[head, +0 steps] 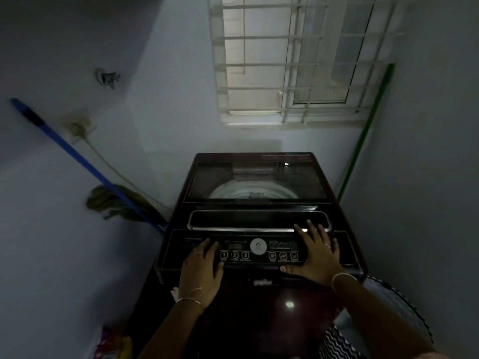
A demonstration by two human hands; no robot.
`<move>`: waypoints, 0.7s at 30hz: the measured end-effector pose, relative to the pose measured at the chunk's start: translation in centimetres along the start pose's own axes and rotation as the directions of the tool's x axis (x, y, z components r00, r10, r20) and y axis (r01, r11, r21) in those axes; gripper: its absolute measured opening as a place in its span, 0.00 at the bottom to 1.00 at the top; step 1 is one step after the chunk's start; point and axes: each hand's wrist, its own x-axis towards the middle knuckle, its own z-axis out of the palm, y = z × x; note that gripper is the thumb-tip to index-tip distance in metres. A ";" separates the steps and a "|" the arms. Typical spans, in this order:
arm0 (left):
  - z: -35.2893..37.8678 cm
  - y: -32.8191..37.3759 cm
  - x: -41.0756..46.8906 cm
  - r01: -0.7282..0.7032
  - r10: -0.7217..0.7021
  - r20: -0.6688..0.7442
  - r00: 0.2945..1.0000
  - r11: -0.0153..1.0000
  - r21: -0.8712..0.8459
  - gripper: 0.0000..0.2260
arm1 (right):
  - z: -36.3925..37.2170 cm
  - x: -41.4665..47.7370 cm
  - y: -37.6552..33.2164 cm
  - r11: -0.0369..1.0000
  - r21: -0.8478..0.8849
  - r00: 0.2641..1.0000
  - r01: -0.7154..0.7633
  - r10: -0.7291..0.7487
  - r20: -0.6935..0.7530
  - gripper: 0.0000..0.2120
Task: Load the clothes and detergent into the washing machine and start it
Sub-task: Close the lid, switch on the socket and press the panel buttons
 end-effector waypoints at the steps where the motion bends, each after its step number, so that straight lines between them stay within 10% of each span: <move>1: 0.0 -0.3 -0.6 -0.014 0.014 0.003 1.000 0.999 0.031 0.23 | 0.3 -0.2 -0.1 1.000 0.002 1.000 -0.020 0.021 -0.011 0.58; 21: -0.1 1.1 -2.0 -0.017 0.001 0.097 0.995 0.986 0.165 0.25 | 0.8 -0.2 -0.7 0.995 0.036 0.992 -0.097 0.094 0.081 0.58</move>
